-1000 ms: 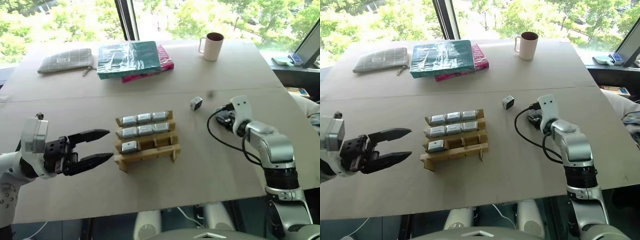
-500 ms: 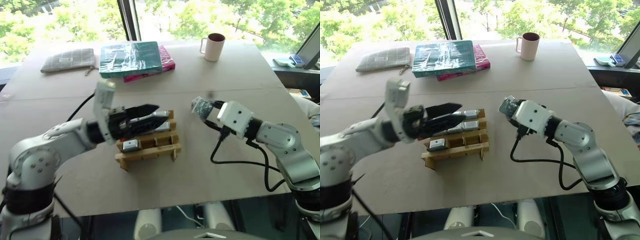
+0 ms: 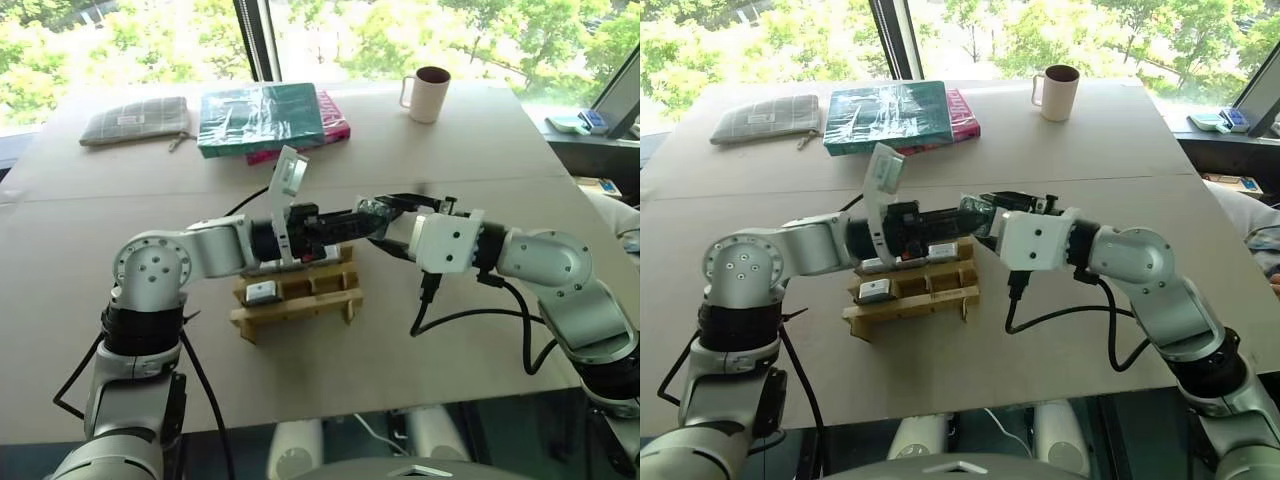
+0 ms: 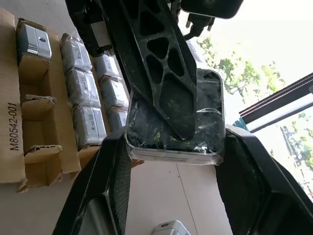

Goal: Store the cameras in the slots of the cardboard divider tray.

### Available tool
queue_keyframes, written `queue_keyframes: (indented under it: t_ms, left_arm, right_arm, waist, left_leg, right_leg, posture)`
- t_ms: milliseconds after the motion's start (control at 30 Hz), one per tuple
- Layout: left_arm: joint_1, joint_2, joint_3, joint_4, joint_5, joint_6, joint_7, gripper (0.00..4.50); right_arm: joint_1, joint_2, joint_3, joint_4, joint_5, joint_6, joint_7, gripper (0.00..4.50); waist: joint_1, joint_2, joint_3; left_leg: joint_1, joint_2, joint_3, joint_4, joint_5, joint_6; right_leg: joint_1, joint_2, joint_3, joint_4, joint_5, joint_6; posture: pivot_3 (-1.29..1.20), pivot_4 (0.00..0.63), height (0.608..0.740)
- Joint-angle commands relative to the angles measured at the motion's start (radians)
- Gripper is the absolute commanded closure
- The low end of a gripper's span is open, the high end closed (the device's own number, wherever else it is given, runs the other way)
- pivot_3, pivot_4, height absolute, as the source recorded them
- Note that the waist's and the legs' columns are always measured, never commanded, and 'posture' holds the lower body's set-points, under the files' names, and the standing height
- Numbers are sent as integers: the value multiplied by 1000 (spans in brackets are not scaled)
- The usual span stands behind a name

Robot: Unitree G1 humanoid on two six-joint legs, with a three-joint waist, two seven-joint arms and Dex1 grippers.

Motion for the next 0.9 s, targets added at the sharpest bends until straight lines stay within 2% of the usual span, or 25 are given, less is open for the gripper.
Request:
queue_keyframes:
  t_ms: [33,100,200,300,400,567,733,900]
  left_arm:
    - [-30,8,36,9,-6,-1,-14,3646]
    - [-33,29,43,11,14,2,-50,3646]
    - [-43,152,29,23,130,4,-239,3646]
    - [-29,316,-80,9,346,-95,-543,3646]
    - [-43,410,-192,71,540,-218,-787,3646]
    - [-70,462,-303,150,745,-333,-1031,3646]
    - [-63,461,-366,224,929,-466,-1142,3646]
    - [-67,433,-399,257,1028,-509,-1198,3646]
  right_arm:
    - [-21,11,-28,-51,48,25,14,1207]
    - [-9,12,-45,-62,64,50,6,105]
    - [88,-19,-147,-78,184,127,35,0]
    - [169,-43,-275,-59,420,191,143,0]
    - [193,-93,-335,-30,492,181,214,0]
    - [216,-118,-341,-25,526,165,236,0]
    - [246,-104,-325,-49,512,148,202,0]
    - [282,-111,-325,-72,504,138,184,0]
  waist:
    - [0,0,0]
    - [-1,0,0]
    - [0,0,0]
    - [0,1,1]
    - [2,2,1]
    - [3,2,1]
    - [5,2,1]
    - [15,2,1]
  left_leg:
    - [0,0,0,0,0,0]
    - [0,0,-1,0,0,0]
    - [0,0,-1,0,0,0]
    - [-1,0,-1,-2,0,0]
    - [-1,0,1,-2,0,0]
    - [-1,0,0,-2,0,0]
    - [-3,0,0,-2,0,0]
    - [-4,0,0,-1,0,0]
  right_leg:
    - [0,0,0,0,-1,-1]
    - [0,0,0,1,-1,-2]
    - [0,0,0,0,-1,-2]
    - [0,0,-1,-1,-1,-2]
    - [0,0,0,-3,-1,-2]
    - [-1,0,0,-2,-3,2]
    - [-3,0,0,-2,-3,2]
    - [-3,0,0,-2,-4,2]
  posture:
    - [0,150,740]
    - [0,150,740]
    - [0,150,740]
    - [0,150,740]
    - [0,150,740]
    - [0,150,740]
    - [0,150,740]
    - [0,150,740]
